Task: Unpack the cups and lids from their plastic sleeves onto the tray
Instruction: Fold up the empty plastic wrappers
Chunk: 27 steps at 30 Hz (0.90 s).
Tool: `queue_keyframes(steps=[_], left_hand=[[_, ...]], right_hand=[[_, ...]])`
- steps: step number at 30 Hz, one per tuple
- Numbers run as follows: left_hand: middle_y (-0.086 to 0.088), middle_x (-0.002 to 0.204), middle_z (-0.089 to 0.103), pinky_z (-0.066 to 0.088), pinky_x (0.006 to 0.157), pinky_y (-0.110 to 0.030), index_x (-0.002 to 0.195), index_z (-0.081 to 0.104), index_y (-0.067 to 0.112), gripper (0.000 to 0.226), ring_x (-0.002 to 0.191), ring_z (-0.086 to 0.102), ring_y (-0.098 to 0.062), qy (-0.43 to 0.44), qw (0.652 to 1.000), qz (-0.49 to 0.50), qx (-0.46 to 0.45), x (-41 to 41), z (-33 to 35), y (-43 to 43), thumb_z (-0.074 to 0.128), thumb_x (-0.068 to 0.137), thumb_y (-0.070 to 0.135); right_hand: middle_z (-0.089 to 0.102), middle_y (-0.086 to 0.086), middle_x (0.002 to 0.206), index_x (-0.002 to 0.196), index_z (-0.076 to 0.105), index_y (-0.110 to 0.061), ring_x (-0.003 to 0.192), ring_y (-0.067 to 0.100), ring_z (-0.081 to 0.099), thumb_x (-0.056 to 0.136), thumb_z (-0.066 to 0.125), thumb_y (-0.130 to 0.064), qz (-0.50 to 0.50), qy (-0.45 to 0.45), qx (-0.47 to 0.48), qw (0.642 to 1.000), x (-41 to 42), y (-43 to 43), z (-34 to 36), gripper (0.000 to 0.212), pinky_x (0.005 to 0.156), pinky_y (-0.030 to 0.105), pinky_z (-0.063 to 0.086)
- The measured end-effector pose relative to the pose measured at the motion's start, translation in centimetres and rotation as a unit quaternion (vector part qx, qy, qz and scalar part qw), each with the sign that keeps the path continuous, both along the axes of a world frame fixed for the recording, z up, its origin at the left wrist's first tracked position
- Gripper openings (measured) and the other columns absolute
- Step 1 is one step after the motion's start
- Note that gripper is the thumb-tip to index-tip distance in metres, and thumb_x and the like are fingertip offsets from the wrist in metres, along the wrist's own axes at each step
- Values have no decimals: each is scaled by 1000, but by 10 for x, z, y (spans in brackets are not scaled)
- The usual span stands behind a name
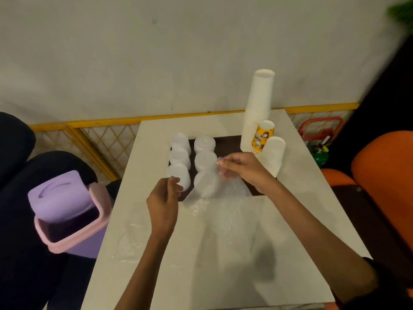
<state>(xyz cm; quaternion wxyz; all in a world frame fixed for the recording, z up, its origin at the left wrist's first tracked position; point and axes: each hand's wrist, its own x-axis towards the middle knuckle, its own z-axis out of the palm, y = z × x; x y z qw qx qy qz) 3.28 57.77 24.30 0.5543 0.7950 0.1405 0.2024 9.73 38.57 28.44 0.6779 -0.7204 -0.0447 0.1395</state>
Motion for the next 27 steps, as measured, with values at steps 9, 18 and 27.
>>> queue_keyframes(steps=[9,18,27], left_hand=[[-8,83,68,51,64,-19,91,63,3,49,71,63,-13,-2,986,-54,-156,-4,39,-7,39,95,46],[0,74,67,45,66,-17,80,68,10,14,65,57,-3,36,967,-167,-186,4,63,-27,62,90,18],[4,122,48,41,94,-21,70,63,21,17,110,52,0,-73,973,-111,-187,32,81,-20,73,81,13]], right_hand=[[68,-2,66,91,67,-6,62,9,65,90,61,-9,-135,-30,160,977,-3,-7,33,7,60,20,54],[68,0,79,93,67,-9,66,7,66,91,59,-8,-158,-69,160,972,-11,-12,47,8,66,19,56],[59,-6,88,84,73,-9,87,-1,54,88,64,-24,-191,-219,-85,953,-15,-17,42,18,80,12,45]])
